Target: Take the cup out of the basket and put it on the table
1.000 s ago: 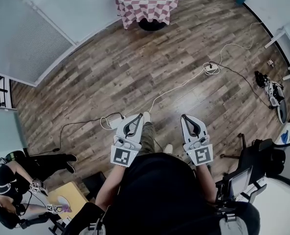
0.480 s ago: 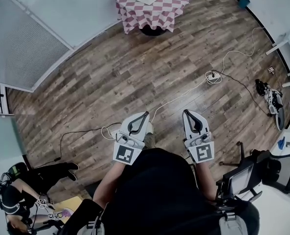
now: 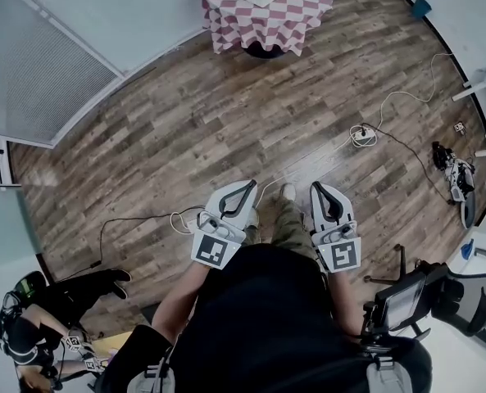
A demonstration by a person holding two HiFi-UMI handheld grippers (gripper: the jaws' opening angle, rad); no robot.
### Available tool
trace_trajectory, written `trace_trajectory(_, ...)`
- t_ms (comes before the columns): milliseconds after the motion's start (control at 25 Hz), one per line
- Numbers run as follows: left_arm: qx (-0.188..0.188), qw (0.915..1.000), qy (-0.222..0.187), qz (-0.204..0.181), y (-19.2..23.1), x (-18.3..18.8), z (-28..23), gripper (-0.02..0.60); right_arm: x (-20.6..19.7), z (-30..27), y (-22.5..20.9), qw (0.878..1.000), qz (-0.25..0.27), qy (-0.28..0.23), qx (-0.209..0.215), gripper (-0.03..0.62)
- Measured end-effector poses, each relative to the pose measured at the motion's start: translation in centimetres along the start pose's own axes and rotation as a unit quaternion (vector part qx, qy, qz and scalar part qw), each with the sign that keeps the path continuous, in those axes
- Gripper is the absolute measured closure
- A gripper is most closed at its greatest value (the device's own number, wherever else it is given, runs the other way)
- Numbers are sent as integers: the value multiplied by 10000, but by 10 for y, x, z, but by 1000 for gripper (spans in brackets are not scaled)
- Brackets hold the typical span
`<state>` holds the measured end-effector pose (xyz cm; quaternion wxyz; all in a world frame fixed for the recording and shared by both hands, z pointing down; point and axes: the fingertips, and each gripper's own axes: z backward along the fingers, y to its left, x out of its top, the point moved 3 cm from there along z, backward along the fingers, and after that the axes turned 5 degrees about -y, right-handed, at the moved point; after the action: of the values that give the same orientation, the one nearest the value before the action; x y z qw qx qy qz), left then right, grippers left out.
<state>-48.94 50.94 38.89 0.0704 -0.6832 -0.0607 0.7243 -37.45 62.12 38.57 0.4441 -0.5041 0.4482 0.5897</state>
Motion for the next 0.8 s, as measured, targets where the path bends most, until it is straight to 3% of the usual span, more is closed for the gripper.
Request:
trace_trajectory(200, 147, 9998, 113, 45, 18, -11, -39, 575, -26, -37, -35, 9998, -151, 71, 142, 582)
trace_trajectory(800, 780, 9965, 286, 19, 84, -11, -199, 575, -36, -158, -185, 9966, -199, -103, 790, 582)
